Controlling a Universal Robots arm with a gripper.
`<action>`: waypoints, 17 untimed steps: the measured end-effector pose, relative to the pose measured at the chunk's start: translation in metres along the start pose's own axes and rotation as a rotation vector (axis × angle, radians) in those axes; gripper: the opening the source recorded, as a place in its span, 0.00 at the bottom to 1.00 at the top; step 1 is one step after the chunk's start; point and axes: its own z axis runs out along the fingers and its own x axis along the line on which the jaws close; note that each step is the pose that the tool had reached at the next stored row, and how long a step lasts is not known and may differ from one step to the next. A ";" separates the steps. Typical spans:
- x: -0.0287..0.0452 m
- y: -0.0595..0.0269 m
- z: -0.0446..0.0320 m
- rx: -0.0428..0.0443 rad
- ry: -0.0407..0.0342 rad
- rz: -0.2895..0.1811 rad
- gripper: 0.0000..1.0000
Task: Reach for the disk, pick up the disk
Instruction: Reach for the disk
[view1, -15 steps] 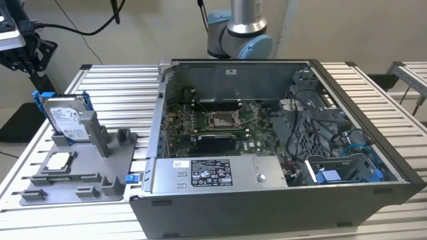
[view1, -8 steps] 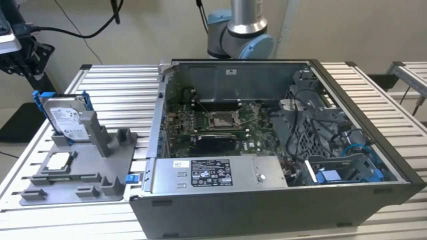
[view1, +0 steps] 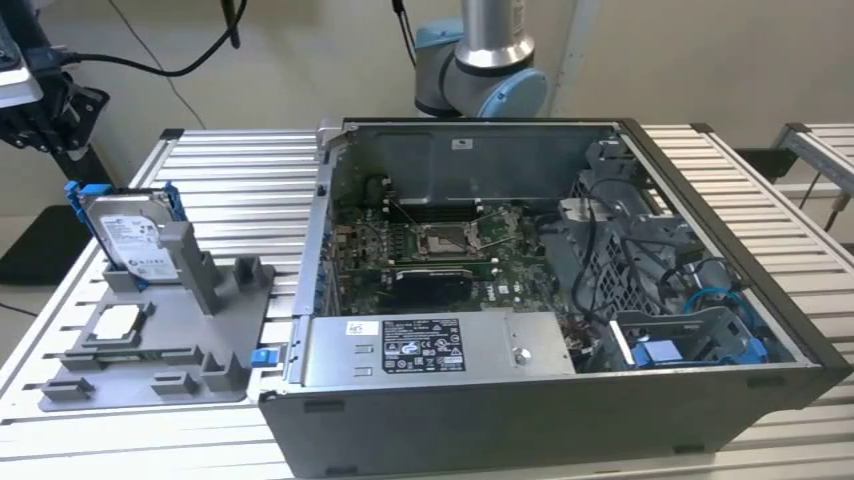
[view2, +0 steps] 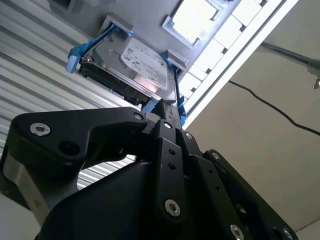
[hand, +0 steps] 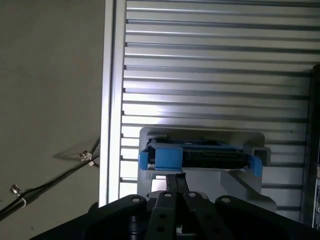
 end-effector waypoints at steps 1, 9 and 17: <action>0.0000 0.0000 0.0000 0.0000 0.0000 0.000 0.00; 0.0000 0.0000 0.0000 0.0000 0.0019 -0.049 0.00; 0.0000 0.0000 0.0000 0.0000 0.0046 -0.129 0.00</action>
